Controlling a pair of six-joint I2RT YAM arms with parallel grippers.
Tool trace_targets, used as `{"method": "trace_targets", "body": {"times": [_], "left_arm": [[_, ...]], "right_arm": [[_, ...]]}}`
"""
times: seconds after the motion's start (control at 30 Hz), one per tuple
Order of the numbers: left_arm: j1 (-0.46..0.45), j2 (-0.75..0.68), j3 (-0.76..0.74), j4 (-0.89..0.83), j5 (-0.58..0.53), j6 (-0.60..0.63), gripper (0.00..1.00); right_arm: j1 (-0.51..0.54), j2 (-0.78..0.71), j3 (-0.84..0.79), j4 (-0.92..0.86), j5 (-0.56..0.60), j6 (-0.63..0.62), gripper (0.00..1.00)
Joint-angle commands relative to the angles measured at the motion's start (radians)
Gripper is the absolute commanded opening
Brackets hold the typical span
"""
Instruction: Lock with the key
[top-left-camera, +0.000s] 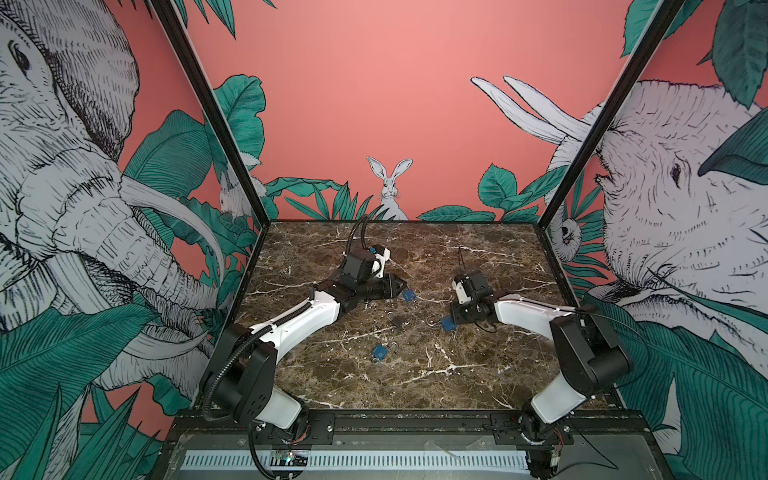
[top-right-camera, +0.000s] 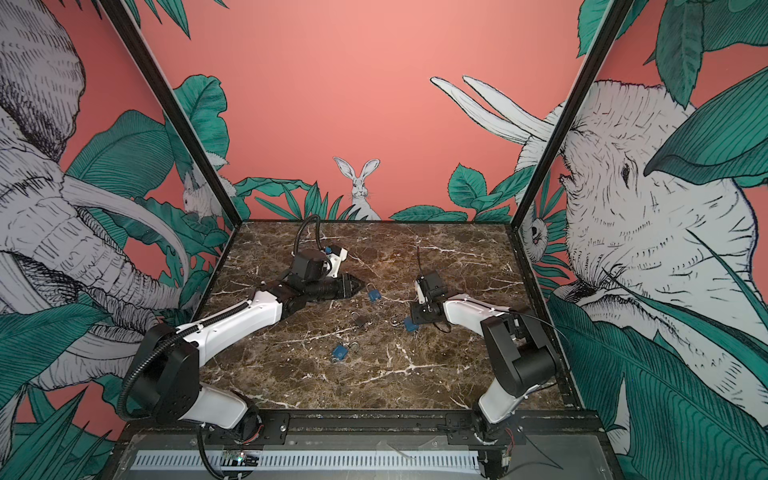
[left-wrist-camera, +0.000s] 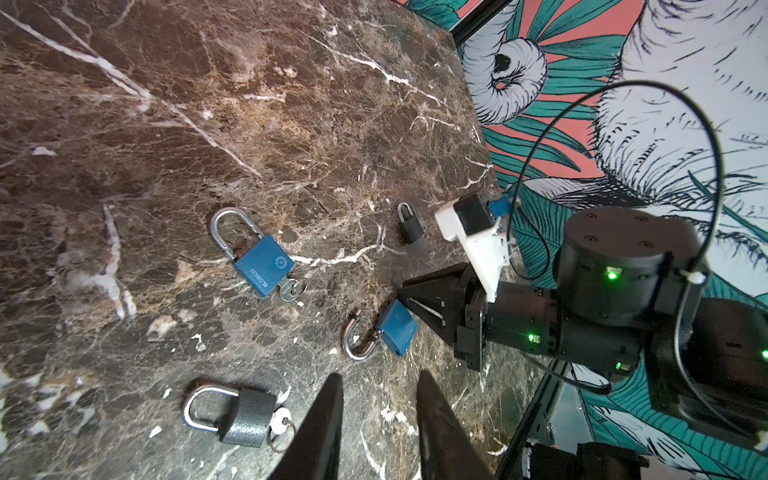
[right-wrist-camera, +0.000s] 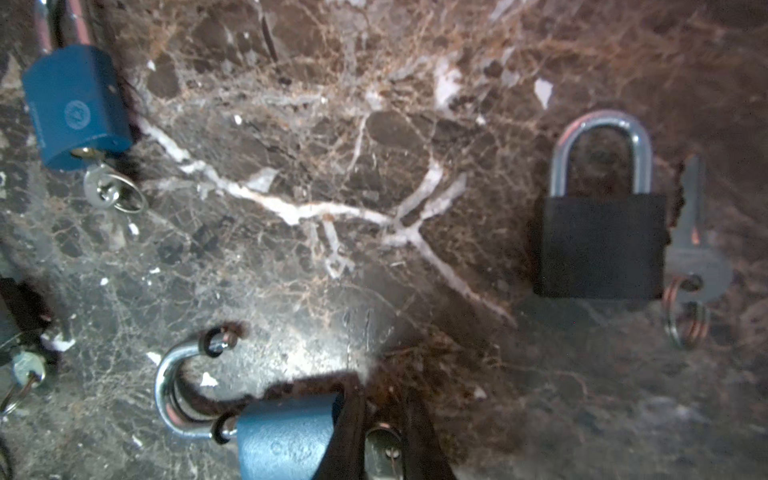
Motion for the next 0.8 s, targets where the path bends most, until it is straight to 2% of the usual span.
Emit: {"method": "trace_targets", "body": {"times": [0.0, 0.23, 0.43, 0.77], "left_arm": [[-0.003, -0.005, 0.004, 0.026, 0.016, 0.003, 0.33], [-0.003, -0.016, -0.018, 0.04, 0.007, 0.002, 0.33], [-0.004, -0.013, -0.021, 0.049, 0.016, -0.005, 0.33], [-0.003, -0.027, -0.035, 0.052, 0.01, -0.011, 0.33]], "right_arm": [[0.02, -0.07, -0.023, -0.041, 0.025, 0.03, 0.17], [0.085, -0.163, -0.065, -0.074, 0.03, 0.08, 0.19], [0.111, -0.189, -0.074, -0.077, 0.071, 0.07, 0.2], [0.11, -0.035, 0.046, -0.05, 0.118, 0.015, 0.22]]}}
